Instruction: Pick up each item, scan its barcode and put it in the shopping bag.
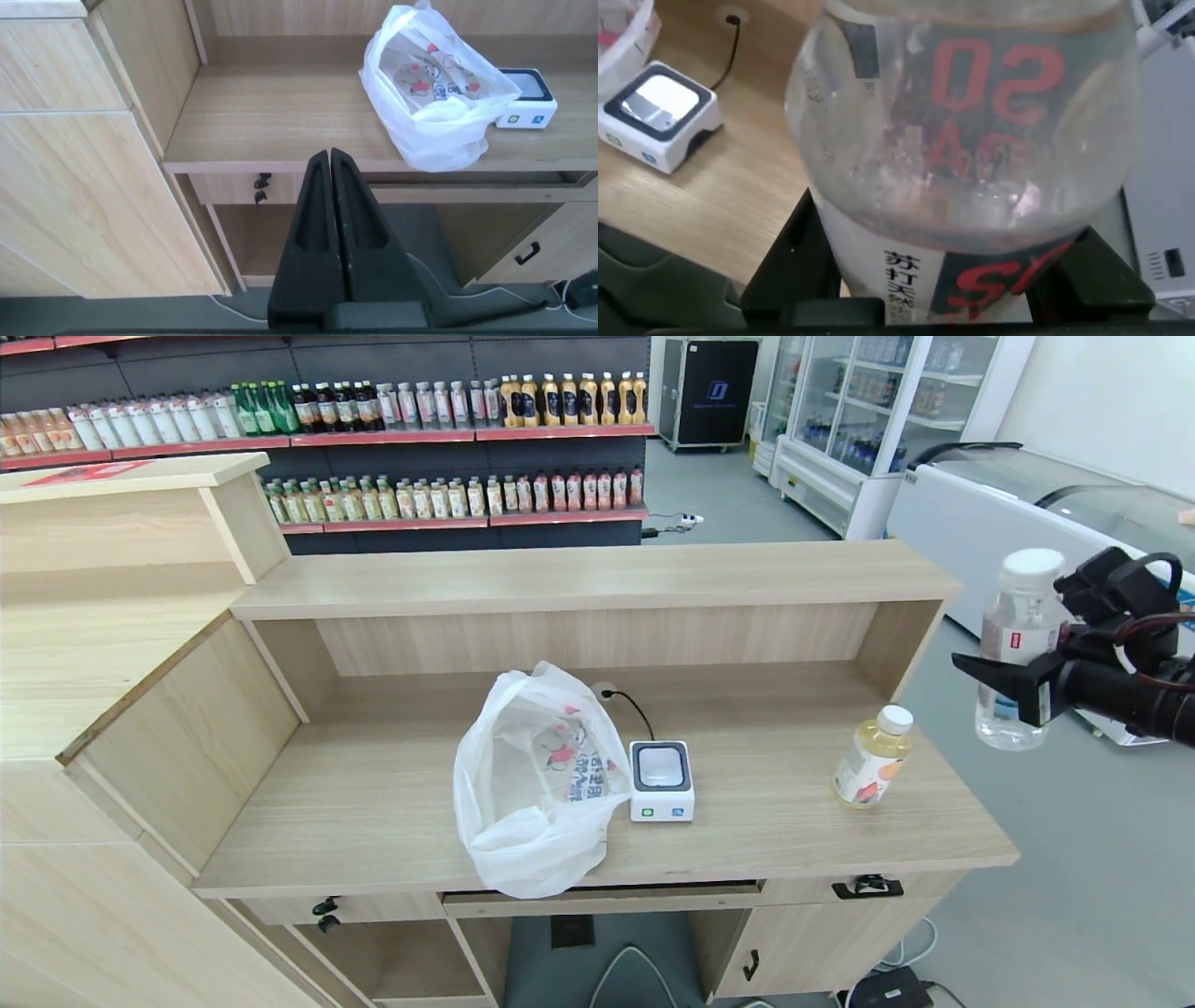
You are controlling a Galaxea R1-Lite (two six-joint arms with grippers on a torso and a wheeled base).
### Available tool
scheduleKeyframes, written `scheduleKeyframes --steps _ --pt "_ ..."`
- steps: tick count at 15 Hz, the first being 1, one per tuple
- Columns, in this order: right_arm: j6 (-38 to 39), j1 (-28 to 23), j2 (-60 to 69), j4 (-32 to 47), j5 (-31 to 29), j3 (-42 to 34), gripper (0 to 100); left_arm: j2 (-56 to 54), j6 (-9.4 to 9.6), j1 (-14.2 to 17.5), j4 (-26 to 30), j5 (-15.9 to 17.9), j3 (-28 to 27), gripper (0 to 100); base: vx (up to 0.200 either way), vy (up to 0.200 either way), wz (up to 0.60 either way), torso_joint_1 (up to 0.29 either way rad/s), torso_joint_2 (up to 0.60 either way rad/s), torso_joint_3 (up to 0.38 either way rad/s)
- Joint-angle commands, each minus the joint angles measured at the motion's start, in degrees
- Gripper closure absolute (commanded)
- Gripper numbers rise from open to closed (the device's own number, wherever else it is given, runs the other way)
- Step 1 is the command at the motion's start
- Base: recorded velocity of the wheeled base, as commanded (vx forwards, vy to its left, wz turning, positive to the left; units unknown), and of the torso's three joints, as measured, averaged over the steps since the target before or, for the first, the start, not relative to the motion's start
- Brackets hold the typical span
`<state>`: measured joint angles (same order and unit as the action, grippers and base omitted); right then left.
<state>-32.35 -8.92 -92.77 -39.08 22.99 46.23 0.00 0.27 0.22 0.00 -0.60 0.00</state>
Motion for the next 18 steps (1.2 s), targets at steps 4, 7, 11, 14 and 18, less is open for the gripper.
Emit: scheduleKeyframes --steps 4,7,11,14,18 --pt "-9.5 -4.3 -2.2 -0.7 0.9 -0.6 100 0.0 0.00 0.0 0.0 0.0 0.0 100 0.000 0.000 0.00 0.000 0.00 0.000" --pt "-17.6 -6.4 -2.2 -0.7 7.8 -0.7 100 0.0 0.00 0.0 0.0 0.0 0.0 100 0.000 0.000 0.40 0.002 0.00 0.000" --pt "-27.8 -7.0 -3.0 -1.3 15.9 -0.4 100 0.0 0.00 0.0 0.0 0.0 0.0 100 0.000 0.000 0.60 0.002 0.00 0.002" --pt "-27.7 -6.9 -5.7 -0.3 23.1 1.2 100 0.0 0.00 0.0 0.0 0.0 0.0 100 0.000 0.000 0.40 0.006 0.00 -0.002" --pt "-30.8 -8.4 -11.6 0.0 29.3 1.2 100 0.0 0.00 0.0 0.0 0.0 0.0 100 0.000 0.000 0.00 0.000 0.00 0.000"
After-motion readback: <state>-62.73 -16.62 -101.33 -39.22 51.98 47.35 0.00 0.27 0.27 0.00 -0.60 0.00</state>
